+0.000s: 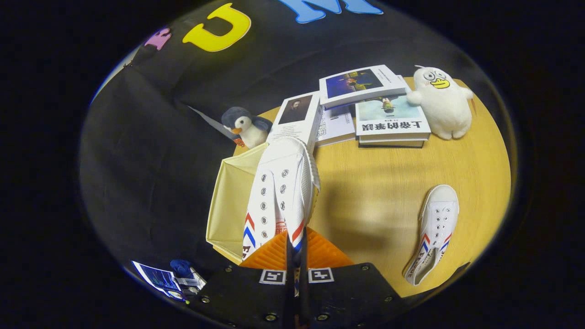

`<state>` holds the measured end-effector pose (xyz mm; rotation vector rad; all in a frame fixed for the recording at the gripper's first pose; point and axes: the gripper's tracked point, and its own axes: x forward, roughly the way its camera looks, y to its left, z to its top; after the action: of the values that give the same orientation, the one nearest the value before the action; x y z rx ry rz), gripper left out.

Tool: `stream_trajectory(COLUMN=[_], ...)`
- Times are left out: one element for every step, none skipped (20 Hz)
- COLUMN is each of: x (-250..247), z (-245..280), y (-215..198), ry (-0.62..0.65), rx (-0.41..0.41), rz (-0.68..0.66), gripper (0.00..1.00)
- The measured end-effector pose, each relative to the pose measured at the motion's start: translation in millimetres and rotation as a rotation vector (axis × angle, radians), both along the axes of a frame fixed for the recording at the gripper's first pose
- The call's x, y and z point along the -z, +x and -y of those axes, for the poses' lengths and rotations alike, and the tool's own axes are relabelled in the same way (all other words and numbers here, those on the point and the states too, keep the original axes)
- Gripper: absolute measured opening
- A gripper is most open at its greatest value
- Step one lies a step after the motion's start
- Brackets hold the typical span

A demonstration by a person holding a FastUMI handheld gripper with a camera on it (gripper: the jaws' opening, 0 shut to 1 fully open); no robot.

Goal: Open the storage box then place both shoes into the box .Put the left shoe in first, then the right shoe, with the right side of both shoes facing outward in a uniform manner.

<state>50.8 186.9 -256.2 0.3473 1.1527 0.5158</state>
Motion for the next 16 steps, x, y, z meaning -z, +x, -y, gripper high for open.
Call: stream_trajectory(x=[-5.8, -9.6, -13.1, -15.1, -15.7, -16.3, -16.5, -15.4, -13.6, -11.1, -8.9, -5.9, -1.9, 1.4, 3.9, 7.3], z=[-9.9, -20.0, -30.6, -41.0, -51.1, -61.7, -71.7, -80.3, -88.7, -96.0, -103.1, -111.2, -118.3, -125.4, -131.5, -136.9], y=[1.8, 3.5, 5.5, 6.9, 8.1, 7.8, 8.0, 7.5, 6.9, 6.5, 6.1, 6.2, 7.2, 7.4, 7.4, 7.7], ry=[0.006, 0.005, 0.003, -0.003, -0.011, -0.017, -0.021, -0.025, -0.029, -0.035, -0.043, -0.051, -0.057, -0.061, -0.067, -0.073], rx=[-0.017, -0.037, -0.055, -0.075, -0.098, -0.118, -0.138, -0.157, -0.174, -0.188, -0.202, -0.214, -0.225, -0.234, -0.245, -0.255], rz=[0.005, 0.011, 0.019, 0.025, 0.029, 0.034, 0.035, 0.034, 0.030, 0.026, 0.021, 0.016, 0.011, 0.007, 0.004, -0.001], gripper=[0.03, 0.03, 0.03, 0.03, 0.03, 0.03, 0.03, 0.03, 0.04, 0.03, 0.03, 0.03, 0.04, 0.03, 0.04, 0.04])
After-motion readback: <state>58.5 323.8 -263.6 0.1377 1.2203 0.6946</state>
